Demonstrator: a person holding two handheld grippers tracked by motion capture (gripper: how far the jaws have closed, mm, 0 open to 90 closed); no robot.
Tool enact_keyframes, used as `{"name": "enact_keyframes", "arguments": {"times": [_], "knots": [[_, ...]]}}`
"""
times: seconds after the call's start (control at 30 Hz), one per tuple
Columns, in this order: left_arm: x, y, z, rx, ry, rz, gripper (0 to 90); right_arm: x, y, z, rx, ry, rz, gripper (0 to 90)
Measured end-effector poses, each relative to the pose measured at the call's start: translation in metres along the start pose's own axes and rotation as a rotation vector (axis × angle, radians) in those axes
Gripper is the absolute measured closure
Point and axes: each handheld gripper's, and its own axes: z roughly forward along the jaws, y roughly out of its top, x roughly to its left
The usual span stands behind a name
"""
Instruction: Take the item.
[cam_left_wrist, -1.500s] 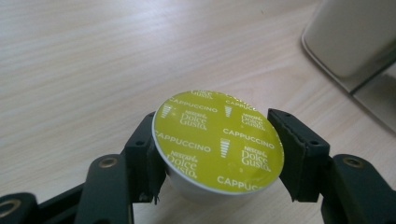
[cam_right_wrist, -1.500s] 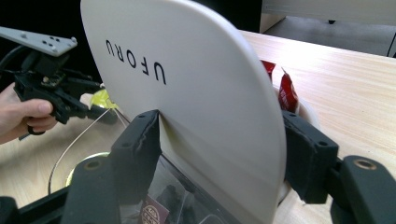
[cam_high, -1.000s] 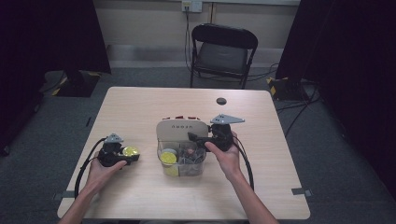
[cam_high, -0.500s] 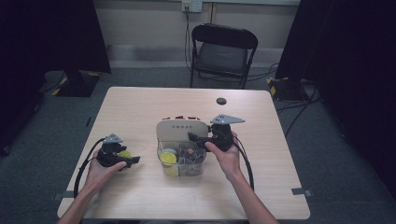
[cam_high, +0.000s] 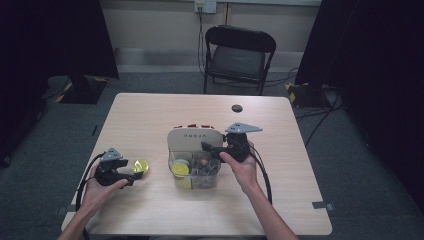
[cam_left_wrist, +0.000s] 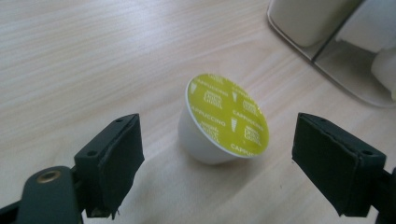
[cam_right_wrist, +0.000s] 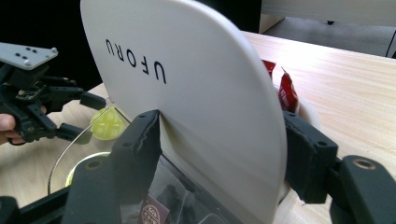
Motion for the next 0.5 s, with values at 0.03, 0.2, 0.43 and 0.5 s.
{"name": "enact_keyframes", "arguments": {"times": [0.03, 0.2, 0.43, 0.5], "knots": [[0.001, -0.004, -0.002, 0.007, -0.003, -0.01, 16.2, 0.0, 0.0, 0.0, 0.0, 0.0, 0.0, 34.8], [-0.001, -0.012, -0.009, 0.002, 0.018, -0.013, 16.2, 0.0, 0.0, 0.0, 0.0, 0.002, 0.001, 34.8], [0.003, -0.024, -0.002, 0.043, 0.058, -0.039, 17.7, -0.001, 0.002, 0.001, 0.012, 0.005, 0.005, 33.5], [0.003, -0.026, -0.001, 0.036, 0.074, -0.023, 17.5, -0.002, 0.002, 0.001, 0.011, 0.01, 0.01, 33.4]]}}
